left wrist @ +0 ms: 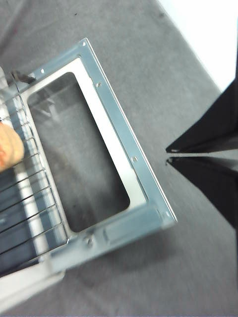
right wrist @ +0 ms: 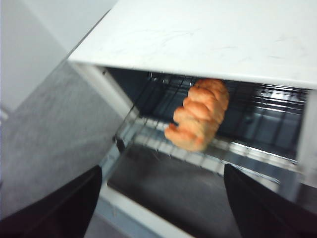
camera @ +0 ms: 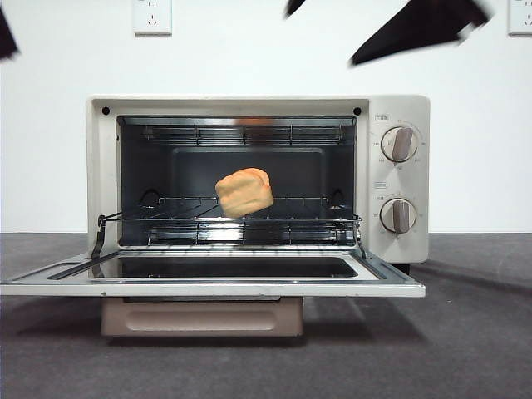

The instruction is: The left arm flap open the oven, the right arm pick bread and place it into oven, the left arm flap close the oven

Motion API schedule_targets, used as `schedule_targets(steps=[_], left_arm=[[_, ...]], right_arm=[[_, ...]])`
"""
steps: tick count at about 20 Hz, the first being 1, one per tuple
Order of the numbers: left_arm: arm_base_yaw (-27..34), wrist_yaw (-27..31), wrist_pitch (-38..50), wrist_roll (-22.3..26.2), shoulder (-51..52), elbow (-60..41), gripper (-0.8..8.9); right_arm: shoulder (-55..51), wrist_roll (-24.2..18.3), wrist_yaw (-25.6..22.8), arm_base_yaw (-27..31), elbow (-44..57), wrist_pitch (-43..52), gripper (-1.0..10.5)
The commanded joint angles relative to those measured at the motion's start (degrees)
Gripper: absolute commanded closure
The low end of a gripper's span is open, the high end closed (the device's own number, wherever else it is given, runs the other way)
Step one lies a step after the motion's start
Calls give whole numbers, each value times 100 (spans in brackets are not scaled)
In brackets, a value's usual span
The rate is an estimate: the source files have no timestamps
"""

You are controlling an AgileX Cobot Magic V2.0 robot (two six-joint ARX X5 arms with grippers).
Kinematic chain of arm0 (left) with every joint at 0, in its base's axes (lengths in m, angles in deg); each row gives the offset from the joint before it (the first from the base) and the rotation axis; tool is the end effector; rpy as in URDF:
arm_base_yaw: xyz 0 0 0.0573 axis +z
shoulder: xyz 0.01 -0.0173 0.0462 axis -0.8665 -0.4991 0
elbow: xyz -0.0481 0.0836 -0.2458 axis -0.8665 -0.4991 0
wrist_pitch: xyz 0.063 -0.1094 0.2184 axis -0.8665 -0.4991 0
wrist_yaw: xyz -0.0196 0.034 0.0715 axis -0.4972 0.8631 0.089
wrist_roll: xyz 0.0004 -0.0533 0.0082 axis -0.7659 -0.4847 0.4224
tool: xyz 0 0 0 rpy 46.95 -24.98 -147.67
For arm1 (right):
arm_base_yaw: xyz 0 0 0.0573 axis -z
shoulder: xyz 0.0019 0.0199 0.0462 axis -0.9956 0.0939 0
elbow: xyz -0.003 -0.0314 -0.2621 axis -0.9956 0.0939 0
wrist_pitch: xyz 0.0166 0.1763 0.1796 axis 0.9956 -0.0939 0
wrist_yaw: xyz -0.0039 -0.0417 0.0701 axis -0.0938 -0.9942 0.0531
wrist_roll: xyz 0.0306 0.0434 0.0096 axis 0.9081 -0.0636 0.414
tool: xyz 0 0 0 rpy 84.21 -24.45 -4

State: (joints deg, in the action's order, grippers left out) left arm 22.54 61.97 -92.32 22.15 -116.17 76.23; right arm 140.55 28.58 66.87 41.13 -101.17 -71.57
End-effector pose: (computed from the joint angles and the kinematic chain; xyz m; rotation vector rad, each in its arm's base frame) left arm 0.1137 -0.0891 0.3137 0.0088 0.8838 -0.5504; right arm 0.1570 0.1499 0.3131 0.2727 0.5661 0.6618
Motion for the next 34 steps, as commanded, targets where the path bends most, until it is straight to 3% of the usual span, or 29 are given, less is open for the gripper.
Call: schedule_targets(steps=[1, 6, 11, 16, 25, 34], left_arm=[[496, -476, 232, 111, -334, 98, 799], [2417, -2302, 625, 564, -1401, 96, 799], [3318, -2964, 1257, 575, -2647, 85, 798], [3541, -3016, 2031, 350, -3150, -592, 798], [3687, -3303, 2975, -284, -3150, -2153, 798], [3648, -3991, 3145, -352, -3150, -2317, 798]], right_arm=[[-623, -588, 13, -35, -120, -715, 554], [-1867, -634, 9, 72, -267, -2107, 555], [-2380, -955, -11, 212, -1060, -3818, 555], [-2382, -1163, -28, 212, -1971, -4822, 555], [-2382, -1163, 7, 212, -2170, -4839, 555], [-2382, -1182, 9, 212, -2170, -4680, 555]])
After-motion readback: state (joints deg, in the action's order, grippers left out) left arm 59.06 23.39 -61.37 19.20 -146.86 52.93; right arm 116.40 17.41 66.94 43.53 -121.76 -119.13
